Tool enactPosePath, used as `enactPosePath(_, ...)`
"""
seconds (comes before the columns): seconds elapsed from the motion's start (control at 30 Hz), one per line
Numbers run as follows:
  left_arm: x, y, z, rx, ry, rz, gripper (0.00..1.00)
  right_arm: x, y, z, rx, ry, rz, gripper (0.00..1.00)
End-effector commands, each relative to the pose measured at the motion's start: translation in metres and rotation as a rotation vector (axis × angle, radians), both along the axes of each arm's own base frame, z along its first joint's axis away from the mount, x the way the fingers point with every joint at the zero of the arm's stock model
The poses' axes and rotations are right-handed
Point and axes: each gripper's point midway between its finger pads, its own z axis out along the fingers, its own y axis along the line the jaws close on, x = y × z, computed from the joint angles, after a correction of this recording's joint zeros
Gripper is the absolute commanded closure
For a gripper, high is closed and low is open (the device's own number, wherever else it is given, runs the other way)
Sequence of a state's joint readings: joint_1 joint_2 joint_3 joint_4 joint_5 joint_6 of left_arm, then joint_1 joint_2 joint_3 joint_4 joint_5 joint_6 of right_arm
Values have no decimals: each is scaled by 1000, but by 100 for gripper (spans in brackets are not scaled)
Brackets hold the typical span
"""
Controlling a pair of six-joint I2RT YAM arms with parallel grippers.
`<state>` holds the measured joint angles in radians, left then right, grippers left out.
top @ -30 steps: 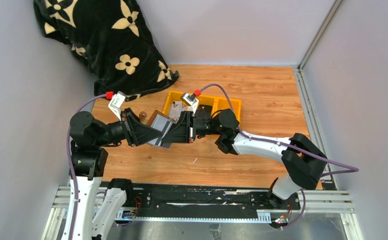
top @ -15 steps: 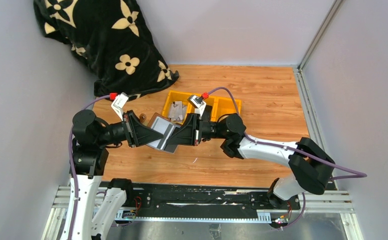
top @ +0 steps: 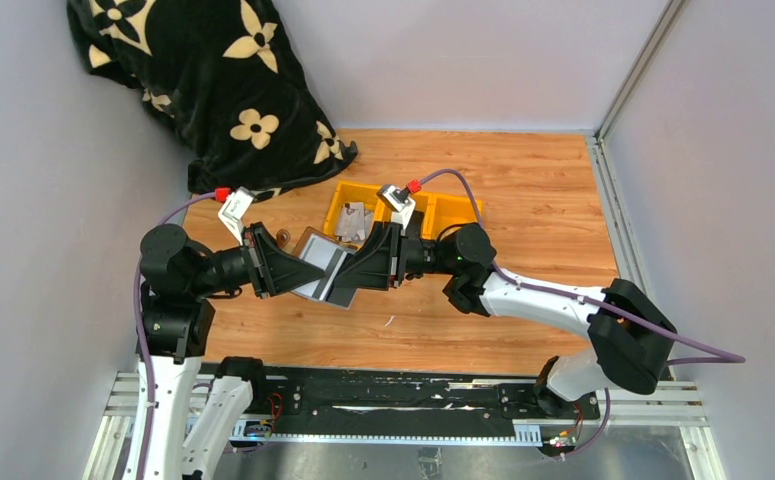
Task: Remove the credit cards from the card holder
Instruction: Remove the credit card from the card holder.
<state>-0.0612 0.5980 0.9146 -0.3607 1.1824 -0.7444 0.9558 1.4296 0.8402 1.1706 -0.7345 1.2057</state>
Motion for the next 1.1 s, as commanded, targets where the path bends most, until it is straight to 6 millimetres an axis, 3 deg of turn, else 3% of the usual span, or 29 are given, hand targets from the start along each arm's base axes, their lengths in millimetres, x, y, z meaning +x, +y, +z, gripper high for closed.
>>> enactPosePath(0.0, -29, -3, 17, -12, -62, -96, 90, 17, 6, 21, 46, -17, -77, 65)
enactPosePath(0.13, -28, -2, 16, -7, -84, -84, 88, 23, 11, 24, 46, 1, -92, 78)
enactPosePath(0.2, -28, -2, 13, -3, -87, -85, 86, 25, 12, 27, 45, 2, -99, 89)
enactPosePath(0.27, -27, -2, 10, 1, -82, -86, 75, 26, 12, 26, 44, -2, -104, 98)
enactPosePath(0.33, -26, -2, 8, 2, -73, -95, 66, 25, 11, 20, 32, 3, -107, 100)
enactPosePath(0.47, -28, -3, 9, -2, -57, -113, 62, 24, 7, 7, 9, 18, -114, 100)
enactPosePath(0.63, -27, -4, 13, -15, -34, -130, 69, 22, 0, -9, -8, 28, -123, 100)
enactPosePath(0.8, -27, -4, 14, -16, -35, -129, 72, 17, -8, -14, -10, 24, -122, 100)
enactPosePath(1.07, -22, -4, 15, -20, -38, -109, 87, 10, -16, -15, 10, 15, -110, 100)
